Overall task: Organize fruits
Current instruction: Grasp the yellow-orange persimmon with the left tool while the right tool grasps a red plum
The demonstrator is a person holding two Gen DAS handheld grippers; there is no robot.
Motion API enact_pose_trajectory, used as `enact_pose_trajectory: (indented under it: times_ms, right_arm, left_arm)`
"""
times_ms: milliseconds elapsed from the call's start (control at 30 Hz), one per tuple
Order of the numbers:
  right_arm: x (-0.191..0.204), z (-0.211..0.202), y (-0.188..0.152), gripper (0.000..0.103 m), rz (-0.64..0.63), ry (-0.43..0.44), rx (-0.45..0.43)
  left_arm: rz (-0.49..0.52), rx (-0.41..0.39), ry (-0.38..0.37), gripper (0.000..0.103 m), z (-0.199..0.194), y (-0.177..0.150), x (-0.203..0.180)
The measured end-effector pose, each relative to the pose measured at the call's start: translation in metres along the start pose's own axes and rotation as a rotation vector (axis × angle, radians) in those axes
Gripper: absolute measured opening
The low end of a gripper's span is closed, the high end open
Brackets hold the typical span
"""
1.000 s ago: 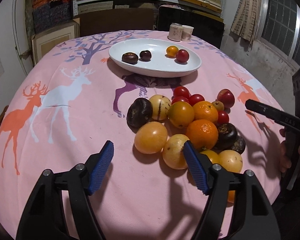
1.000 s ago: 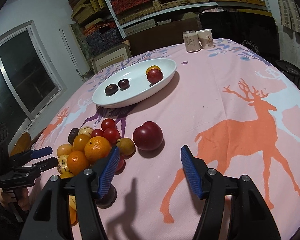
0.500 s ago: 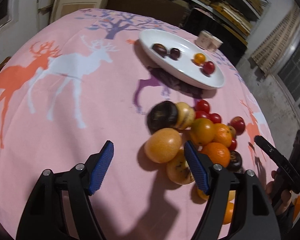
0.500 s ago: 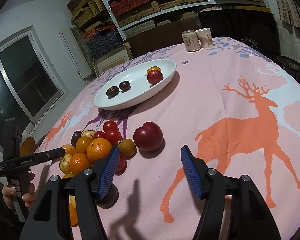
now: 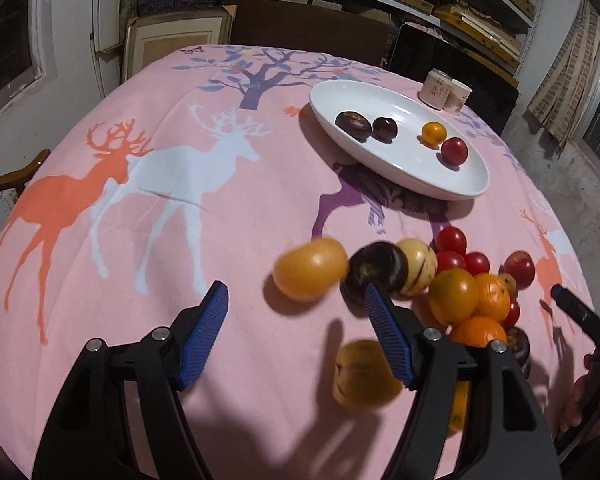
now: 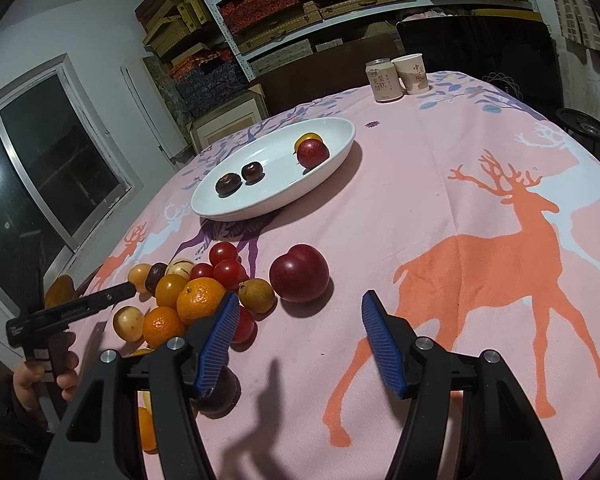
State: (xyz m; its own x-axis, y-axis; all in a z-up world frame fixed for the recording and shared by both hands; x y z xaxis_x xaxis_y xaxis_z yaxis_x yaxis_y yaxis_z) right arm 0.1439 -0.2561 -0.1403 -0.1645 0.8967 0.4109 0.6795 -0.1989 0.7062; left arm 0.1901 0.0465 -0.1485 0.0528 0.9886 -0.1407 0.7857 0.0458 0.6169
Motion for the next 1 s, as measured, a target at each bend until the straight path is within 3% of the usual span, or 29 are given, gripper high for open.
enact_pose_trajectory:
  times_ms: [133,300,500,533,600,667,733,767,800,900,1000]
  right_arm:
    - [-0.001,-0.001,0.000,0.064,0.006,-0.001,-0.003]
    - [-0.002,0.000,0.000,0.064,0.014,0.000,0.002]
    - [-0.003,0.001,0.000,0.064,0.017,-0.001,0.007]
    - [-0.003,0.001,0.000,0.064,0.018,-0.001,0.007]
    - [-0.002,0.002,0.001,0.064,0.019,-0.001,0.006]
    - [-0.003,0.002,0.001,0.065,0.020,-0.002,0.005]
    - [-0.003,0.003,0.001,0.065,0.022,-0.001,0.005]
    - [-0.004,0.002,0.001,0.065,0.024,-0.001,0.006]
    - [-0.004,0.002,0.000,0.065,0.026,-0.002,0.006]
    - [-0.005,0.002,0.001,0.065,0.031,-0.002,0.005]
    - [-0.006,0.002,0.001,0.065,0.037,-0.002,0.004]
  left_arm:
    - [0.027,0.028,0.002,0.071,0.014,0.005,0.000]
    - [0.029,0.042,-0.064,0.059,0.017,-0.001,-0.005]
    - [0.143,0.042,-0.069,0.056,0.014,-0.005,-0.016]
    - [0.140,0.061,-0.094,0.057,0.016,-0.005,-0.016]
    - [0.100,0.103,-0.146,0.069,0.021,-0.005,-0.010]
    - [0.084,0.088,-0.185,0.070,0.021,-0.004,-0.010]
    - [0.103,0.069,-0.153,0.062,0.020,-0.005,-0.011]
    - [0.109,0.063,-0.165,0.046,0.019,-0.006,-0.013]
    - [0.105,0.066,-0.176,0.042,0.018,-0.006,-0.014]
    - [0.084,0.069,-0.193,0.042,0.017,-0.006,-0.010]
    - [0.067,0.049,-0.157,0.042,0.014,-0.004,-0.003]
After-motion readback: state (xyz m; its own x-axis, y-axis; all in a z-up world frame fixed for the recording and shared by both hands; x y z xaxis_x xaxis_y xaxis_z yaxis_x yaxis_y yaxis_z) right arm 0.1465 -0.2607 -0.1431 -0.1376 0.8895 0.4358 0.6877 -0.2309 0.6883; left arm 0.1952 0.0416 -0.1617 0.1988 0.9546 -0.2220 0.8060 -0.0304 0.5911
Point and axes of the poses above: each gripper's, at about its wrist camera, not at the fingertips, and z roughly the way its jaws point, x to its left, y to its top, the point moved 8 cm from there along z, roughly the way its jaws point, and after that the axes turned 1 degree about y, right-handed, at the moved point
